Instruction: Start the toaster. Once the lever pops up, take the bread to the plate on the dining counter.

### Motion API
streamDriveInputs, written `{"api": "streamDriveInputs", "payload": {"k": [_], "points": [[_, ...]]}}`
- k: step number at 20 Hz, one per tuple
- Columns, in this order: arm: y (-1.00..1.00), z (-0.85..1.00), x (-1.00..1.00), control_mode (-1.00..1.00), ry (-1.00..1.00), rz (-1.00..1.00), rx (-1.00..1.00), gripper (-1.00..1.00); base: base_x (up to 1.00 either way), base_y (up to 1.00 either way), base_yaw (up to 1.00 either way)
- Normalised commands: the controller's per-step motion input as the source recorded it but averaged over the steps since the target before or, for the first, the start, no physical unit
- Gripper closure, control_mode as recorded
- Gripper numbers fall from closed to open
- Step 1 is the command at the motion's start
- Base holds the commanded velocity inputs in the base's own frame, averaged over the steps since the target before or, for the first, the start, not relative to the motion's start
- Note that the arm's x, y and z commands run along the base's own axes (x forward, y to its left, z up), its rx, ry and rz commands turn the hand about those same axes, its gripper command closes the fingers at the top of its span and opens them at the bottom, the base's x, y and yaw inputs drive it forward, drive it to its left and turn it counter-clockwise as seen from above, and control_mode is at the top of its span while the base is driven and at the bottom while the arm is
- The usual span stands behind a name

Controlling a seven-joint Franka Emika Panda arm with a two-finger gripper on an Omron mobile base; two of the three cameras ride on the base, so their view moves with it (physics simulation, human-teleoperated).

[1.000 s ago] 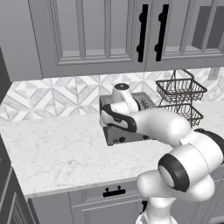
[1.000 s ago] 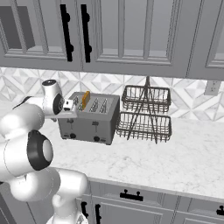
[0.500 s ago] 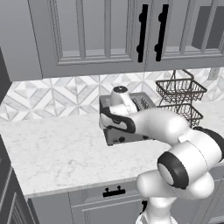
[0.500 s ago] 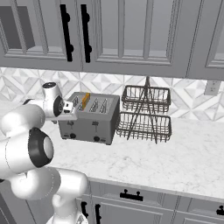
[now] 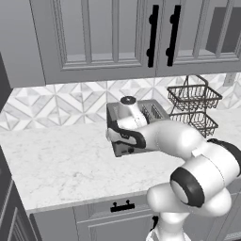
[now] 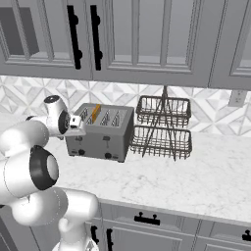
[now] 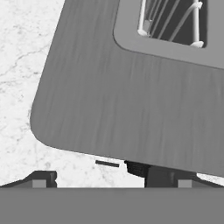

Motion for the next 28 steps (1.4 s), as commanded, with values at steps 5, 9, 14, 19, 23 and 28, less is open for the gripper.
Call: {"api": "streamDriveInputs", "payload": {"k": [5,9,14,19,23,28], "points": [[0.0,-0.9,-0.34,-1.0,-0.09,0.04,0.0,-1.0,0.0,0.0,0.0],[0.0,-0.96,-0.37,-1.0,-0.04,0.04,0.0,-1.0,0.0,0.0,0.0],[0.0,-0.99,-0.47,-1.0,0.0,0.02,0.0,-1.0,0.0,0.0,0.0],[0.0,-0.95,-0.22,-1.0,0.0,0.01,0.0,-1.0,0.0,0.0,0.0],[0.0,-0.29,-0.48,-1.0,-0.15,0.01,0.0,-1.0,0.0,0.0,0.0],[-0.09,0.92,-0.81,-1.0,-0.18,-0.03,0.14,-1.0,0.0,0.0,0.0]]}}
